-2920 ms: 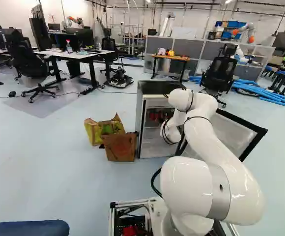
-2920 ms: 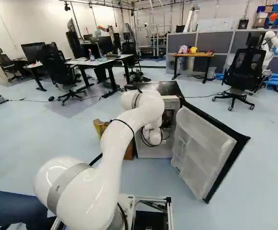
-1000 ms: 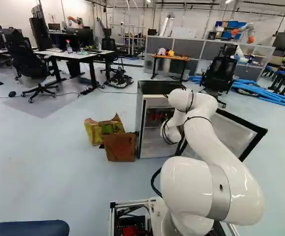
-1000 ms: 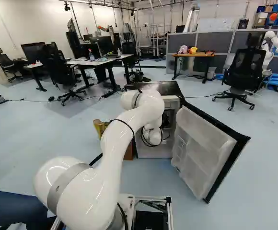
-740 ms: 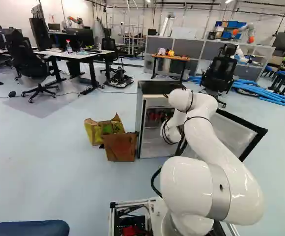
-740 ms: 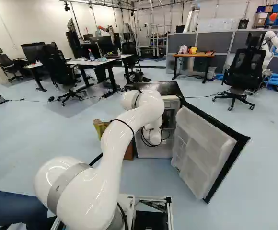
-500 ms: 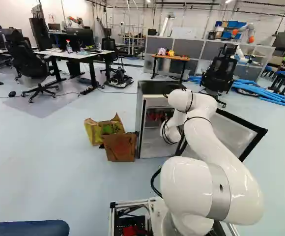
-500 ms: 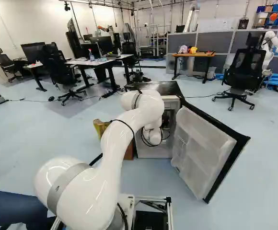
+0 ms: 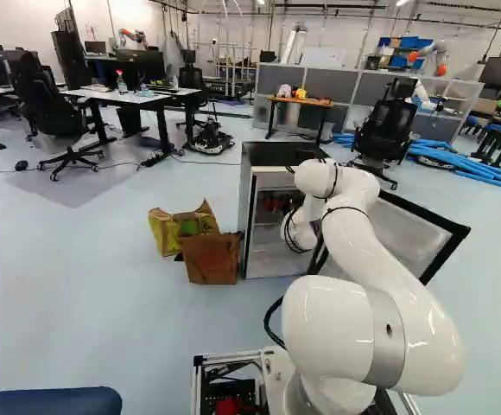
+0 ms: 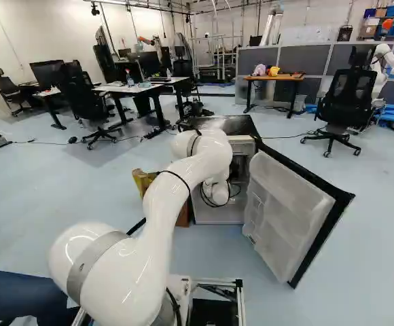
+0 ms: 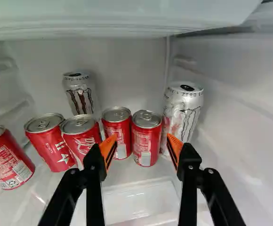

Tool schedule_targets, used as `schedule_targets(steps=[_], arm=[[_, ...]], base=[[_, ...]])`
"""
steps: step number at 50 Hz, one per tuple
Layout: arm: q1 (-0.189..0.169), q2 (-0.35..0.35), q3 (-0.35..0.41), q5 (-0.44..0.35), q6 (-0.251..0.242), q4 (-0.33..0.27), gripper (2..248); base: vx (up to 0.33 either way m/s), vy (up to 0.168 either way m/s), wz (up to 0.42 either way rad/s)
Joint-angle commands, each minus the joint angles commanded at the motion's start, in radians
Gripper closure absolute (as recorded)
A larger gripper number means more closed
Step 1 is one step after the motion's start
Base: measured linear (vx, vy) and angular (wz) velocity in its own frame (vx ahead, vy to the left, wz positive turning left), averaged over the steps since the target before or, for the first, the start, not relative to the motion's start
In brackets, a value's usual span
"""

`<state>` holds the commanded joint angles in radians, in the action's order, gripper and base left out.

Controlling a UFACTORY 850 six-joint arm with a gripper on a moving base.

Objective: Grab a drink from the fridge

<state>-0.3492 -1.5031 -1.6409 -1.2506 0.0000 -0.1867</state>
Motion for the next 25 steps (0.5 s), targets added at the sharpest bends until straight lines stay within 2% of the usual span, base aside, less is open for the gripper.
schedule_targets(steps=[25], arm=[[0.005,-0.03,-0.053,0.0,0.0,0.0,89]], base=[[0.0,0.0,0.0]])
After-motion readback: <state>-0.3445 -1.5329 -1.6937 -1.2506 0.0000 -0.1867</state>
